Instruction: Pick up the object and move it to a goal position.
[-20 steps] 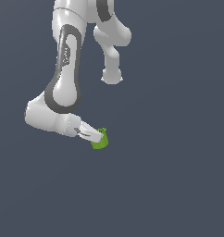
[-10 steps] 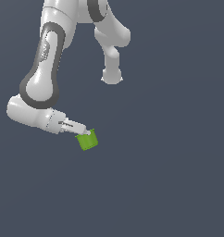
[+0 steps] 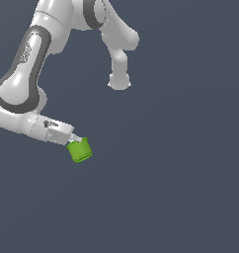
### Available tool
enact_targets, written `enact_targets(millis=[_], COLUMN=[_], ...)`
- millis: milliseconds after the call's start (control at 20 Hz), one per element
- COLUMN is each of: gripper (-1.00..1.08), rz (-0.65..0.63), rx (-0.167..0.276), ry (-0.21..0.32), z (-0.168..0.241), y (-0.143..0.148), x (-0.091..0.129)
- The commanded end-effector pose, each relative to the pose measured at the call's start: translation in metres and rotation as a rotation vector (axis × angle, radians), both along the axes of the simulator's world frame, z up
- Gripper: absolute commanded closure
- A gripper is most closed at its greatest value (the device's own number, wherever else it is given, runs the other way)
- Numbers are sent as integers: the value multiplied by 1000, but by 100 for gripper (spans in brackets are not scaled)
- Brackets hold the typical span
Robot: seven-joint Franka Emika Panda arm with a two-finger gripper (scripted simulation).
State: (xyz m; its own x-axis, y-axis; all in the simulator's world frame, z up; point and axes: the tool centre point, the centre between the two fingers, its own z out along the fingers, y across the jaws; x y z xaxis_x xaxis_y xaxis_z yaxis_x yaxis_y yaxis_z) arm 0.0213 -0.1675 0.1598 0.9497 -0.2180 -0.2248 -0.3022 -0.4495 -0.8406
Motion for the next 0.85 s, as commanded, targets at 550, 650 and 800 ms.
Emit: enact_targets(millis=[550,650,800], gripper=[108,108,108], rz=[52,54,55], rx=[56,58,59], ry=[-177,-182,-183], z=[6,6,6], y=[-44,-45,-46], x=[4,5,5])
